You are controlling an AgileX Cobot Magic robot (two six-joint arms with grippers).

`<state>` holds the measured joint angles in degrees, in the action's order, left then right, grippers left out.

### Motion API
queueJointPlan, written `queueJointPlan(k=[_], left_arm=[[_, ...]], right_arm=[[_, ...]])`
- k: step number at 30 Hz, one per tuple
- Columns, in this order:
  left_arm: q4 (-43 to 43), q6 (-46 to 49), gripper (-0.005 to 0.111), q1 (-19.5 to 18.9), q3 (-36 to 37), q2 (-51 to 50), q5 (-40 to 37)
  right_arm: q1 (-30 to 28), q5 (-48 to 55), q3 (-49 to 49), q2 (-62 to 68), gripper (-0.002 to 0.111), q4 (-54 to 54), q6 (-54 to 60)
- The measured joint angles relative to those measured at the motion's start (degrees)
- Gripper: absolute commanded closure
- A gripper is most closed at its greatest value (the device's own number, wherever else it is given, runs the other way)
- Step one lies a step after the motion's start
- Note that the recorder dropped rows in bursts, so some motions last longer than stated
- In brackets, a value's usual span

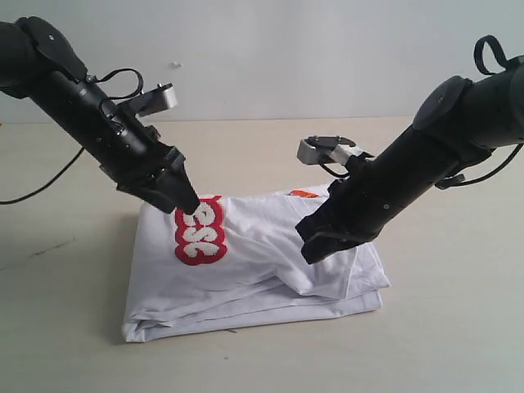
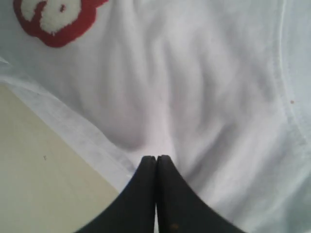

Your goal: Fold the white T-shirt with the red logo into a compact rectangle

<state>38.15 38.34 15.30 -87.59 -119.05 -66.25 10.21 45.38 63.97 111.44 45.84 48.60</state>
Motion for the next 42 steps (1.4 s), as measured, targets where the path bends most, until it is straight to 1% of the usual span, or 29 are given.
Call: queueJointPlan(k=[2, 6, 8, 13, 17, 25, 33, 36, 40, 42], left_arm=[[-0.03, -1.50, 0.054, 0.00, 1.57, 0.10, -2.35], [-1.92, -3.82, 0.054, 0.00, 6.64, 0.10, -3.12], [-2.53, -4.30, 0.054, 0.00, 9.20, 0.10, -3.12], [-2.88, -4.52, 0.054, 0.00, 14.12, 0.10, -0.14], [-3.73, -4.52, 0.054, 0.00, 15.76, 0.10, 3.17], [-6.08, -4.52, 0.054, 0.00, 15.97, 0.10, 8.98], [-6.17, -4.52, 0.055, 0.00, 16.01, 0.21, 9.73], [-6.17, -4.52, 0.064, 0.00, 16.10, 1.31, 10.51], [-4.86, -4.52, 0.075, 0.00, 16.10, 5.97, 12.85], [-4.67, -4.52, 0.085, 0.00, 16.10, 9.07, 13.22]], right_arm=[[0.00, 0.27, 0.00, -0.74, 0.108, -1.01, -0.14], [0.00, 0.37, 0.00, -1.57, 0.108, -5.34, -2.67], [0.00, 0.22, 0.00, -1.69, 0.108, -8.50, -4.76], [0.00, -1.24, 0.00, -1.71, 0.108, -17.63, -12.14], [0.00, -0.67, 0.00, -1.71, 0.108, -19.29, -13.70], [0.00, 2.80, 0.00, 1.73, 0.108, -19.75, -13.80], [0.00, 4.12, 0.00, 3.49, 0.108, -19.64, -13.92], [0.00, 4.12, 0.00, 2.92, 0.108, -19.89, -13.92], [0.00, 4.12, -0.11, 0.06, 0.108, -21.07, -14.23], [0.00, 4.12, -0.11, -1.86, 0.108, -21.73, -15.23]])
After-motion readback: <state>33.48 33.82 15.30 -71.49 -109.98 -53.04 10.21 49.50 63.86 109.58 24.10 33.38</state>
